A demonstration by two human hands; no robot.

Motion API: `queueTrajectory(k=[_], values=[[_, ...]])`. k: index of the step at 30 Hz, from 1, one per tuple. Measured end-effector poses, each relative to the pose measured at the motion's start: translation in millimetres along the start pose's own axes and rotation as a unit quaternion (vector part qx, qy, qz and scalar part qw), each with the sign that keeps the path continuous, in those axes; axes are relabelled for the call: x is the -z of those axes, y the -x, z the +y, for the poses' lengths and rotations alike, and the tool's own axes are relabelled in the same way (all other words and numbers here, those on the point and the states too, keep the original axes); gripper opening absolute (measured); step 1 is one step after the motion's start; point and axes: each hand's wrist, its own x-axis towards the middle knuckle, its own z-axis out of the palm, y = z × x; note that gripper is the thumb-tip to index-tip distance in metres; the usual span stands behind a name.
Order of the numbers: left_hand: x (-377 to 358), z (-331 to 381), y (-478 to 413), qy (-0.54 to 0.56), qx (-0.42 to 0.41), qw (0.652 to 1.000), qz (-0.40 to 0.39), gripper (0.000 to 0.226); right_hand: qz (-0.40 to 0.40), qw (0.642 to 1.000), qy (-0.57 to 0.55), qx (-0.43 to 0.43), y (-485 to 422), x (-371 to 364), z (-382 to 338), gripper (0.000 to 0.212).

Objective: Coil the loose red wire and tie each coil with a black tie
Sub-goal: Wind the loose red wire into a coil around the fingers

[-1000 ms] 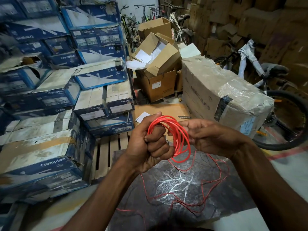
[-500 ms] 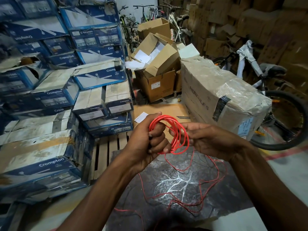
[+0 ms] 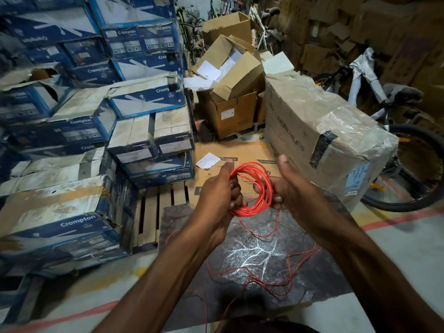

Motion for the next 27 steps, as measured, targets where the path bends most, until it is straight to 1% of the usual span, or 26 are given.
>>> queueTrajectory(k=[1, 2, 5, 7, 8, 9, 11, 13, 15, 17, 19, 22, 25, 27], values=[[-0.3, -0.7, 0.8, 0.007, 0.007, 1.0, 0.001, 0.056, -0.002, 1.0, 0.029, 0.0, 1.9, -1.7, 0.6, 0.07], [0.0, -1.8, 1.4, 0.02, 0.017, 1.0, -0.003, 0.056, 0.003, 0.998, 0.059, 0.005, 2.5, -1.7, 4.5, 0.066], [1.0, -4.3, 3.3, 0.08, 0.054, 0.994, -0.043, 0.057, 0.075, 0.989, 0.126, 0.012, 1.7, -7.7, 9.8, 0.052], [2.2, -5.3, 4.0, 0.116, 0.069, 0.988, -0.072, 0.056, 0.131, 0.979, 0.151, 0.042, -6.6, -9.0, 20.4, 0.064], [2.9, -5.5, 5.2, 0.127, 0.074, 0.985, -0.085, 0.055, 0.148, 0.975, 0.157, 0.057, -10.7, -8.6, 27.0, 0.065], [3.4, -5.7, 6.7, 0.133, 0.075, 0.984, -0.097, 0.054, 0.158, 0.972, 0.159, 0.066, -14.2, -8.1, 33.4, 0.061], [4.0, -7.2, 9.8, 0.117, 0.061, 0.985, -0.111, 0.051, 0.165, 0.971, 0.151, 0.079, -19.8, -8.0, 42.9, 0.056], [5.9, -12.8, 8.7, 0.076, 0.036, 0.992, -0.096, 0.047, 0.177, 0.967, 0.158, 0.093, -22.5, -8.6, 47.9, 0.056], [8.8, -17.7, 3.8, 0.028, 0.018, 0.996, -0.08, 0.047, 0.18, 0.964, 0.167, 0.103, -24.8, -8.2, 51.1, 0.06], [10.8, -19.0, -1.2, -0.002, 0.011, 0.997, -0.074, 0.047, 0.185, 0.962, 0.176, 0.102, -26.5, -7.1, 54.7, 0.058], [10.9, -17.6, -3.1, 0.026, 0.031, 0.996, -0.078, 0.045, 0.191, 0.962, 0.172, 0.098, -27.6, -6.9, 58.2, 0.052], [5.9, -17.5, -0.1, 0.116, 0.056, 0.988, -0.087, 0.042, 0.215, 0.961, 0.138, 0.103, -28.5, -10.1, 61.1, 0.05], [-0.8, -22.5, 2.0, 0.177, 0.051, 0.979, -0.081, 0.037, 0.236, 0.962, 0.081, 0.111, -29.1, -16.9, 62.9, 0.052], [-4.9, -25.9, 2.4, 0.199, 0.045, 0.976, -0.081, 0.034, 0.263, 0.956, 0.054, 0.119, -28.5, -20.7, 65.1, 0.054]])
